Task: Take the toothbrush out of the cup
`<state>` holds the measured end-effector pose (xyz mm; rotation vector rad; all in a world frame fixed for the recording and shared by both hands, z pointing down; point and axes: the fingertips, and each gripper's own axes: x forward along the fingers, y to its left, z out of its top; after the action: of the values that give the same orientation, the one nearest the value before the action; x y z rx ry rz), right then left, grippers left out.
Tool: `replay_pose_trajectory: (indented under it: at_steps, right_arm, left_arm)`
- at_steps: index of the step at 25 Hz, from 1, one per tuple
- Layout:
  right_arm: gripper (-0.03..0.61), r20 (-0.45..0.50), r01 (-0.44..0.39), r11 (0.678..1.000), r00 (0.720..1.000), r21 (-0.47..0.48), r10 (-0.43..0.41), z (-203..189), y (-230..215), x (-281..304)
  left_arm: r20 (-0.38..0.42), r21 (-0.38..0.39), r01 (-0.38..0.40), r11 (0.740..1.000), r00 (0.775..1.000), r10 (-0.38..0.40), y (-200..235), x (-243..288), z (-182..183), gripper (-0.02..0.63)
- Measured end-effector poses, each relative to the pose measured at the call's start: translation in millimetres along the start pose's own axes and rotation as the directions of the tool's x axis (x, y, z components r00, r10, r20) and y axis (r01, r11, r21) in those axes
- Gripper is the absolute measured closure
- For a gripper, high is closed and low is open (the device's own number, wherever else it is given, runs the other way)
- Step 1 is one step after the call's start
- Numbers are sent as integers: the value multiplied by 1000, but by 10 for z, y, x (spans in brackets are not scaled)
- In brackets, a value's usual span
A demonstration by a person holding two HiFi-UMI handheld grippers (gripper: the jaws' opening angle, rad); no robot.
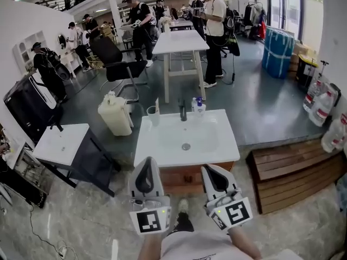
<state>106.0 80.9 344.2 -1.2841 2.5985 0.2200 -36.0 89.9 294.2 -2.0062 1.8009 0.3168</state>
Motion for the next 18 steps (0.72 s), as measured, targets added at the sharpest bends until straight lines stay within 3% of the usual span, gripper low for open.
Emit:
replay_pose_trajectory:
  at_steps: [9,18]
  right_arm:
    - [566,-82,13,997,996,-71,-19,-449,-368,1001]
    - [566,-77,78,995,994,-65,-83,-586,-959,2362]
  left_arm:
    - [-67,-57,39,998,997,-42,255,973,-723,597]
    - [-95,-137,99,986,989,-112,755,2196,-1293,598]
